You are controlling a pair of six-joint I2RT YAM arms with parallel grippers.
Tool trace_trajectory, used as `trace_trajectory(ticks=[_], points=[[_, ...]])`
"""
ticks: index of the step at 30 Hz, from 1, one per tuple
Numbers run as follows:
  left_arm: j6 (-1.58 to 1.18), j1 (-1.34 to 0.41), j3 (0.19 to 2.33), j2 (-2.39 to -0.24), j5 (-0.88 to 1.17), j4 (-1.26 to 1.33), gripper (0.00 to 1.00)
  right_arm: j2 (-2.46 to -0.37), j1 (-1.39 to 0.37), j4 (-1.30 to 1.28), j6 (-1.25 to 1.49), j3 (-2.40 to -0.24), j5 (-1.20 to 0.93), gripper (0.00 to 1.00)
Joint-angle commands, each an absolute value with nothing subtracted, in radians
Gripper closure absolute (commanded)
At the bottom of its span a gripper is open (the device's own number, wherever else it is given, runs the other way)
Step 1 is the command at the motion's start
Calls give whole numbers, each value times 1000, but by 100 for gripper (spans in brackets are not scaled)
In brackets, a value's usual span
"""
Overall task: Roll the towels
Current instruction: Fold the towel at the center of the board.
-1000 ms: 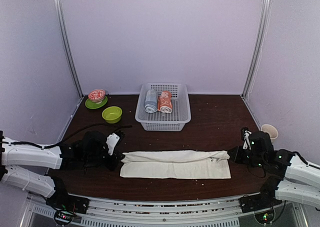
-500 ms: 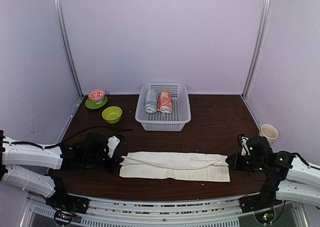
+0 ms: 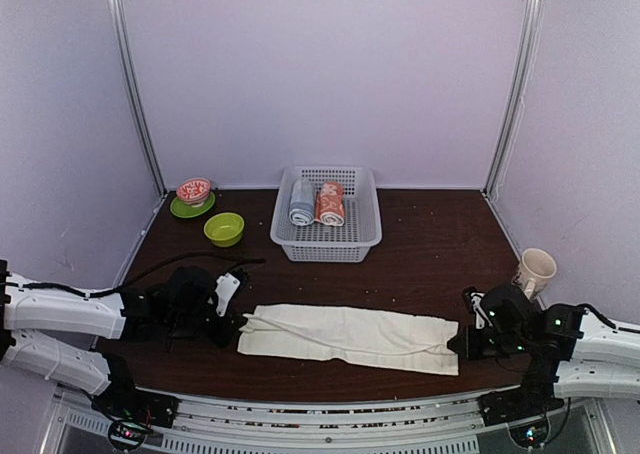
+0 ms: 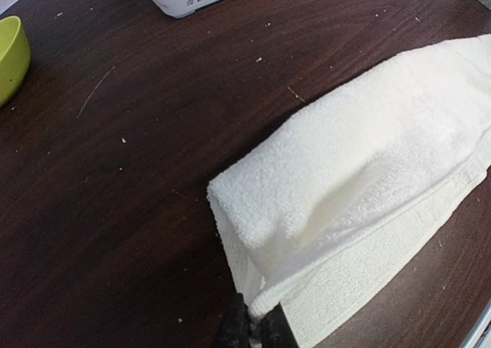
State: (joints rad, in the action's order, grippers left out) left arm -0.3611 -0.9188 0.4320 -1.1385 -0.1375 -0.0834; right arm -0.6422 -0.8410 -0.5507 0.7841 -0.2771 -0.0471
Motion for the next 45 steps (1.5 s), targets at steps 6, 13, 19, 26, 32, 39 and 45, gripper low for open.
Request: trace_trajectory(ticks=[6,13,19,26,32,39,45], points=[[-370,-930,455,-1143,-138,-90,97,-671,-878,-689,836,-327,13,100],[-374,-931,446,-1044,-169,-122,100,-523,-878,-700,858,-332,39,100],[-395,-931,428,-1040,-139,-116,100,-575,-891,-692,817,-322,-63,100],[-409,-937,437,-1086,-103,-133,100,-614,-955,-681,780,-314,-146,100],[-417,-940,450,-1112,-94,-156,85,-690,-1018,-674,777,-314,-191,80],[-439,-945,551,-1047,-100,-350,54,-655,-1025,-722,793,-430,-108,16],[-461,-945,673,-886,-92,-534,32,-728,-1012,-693,864,-510,18,19]])
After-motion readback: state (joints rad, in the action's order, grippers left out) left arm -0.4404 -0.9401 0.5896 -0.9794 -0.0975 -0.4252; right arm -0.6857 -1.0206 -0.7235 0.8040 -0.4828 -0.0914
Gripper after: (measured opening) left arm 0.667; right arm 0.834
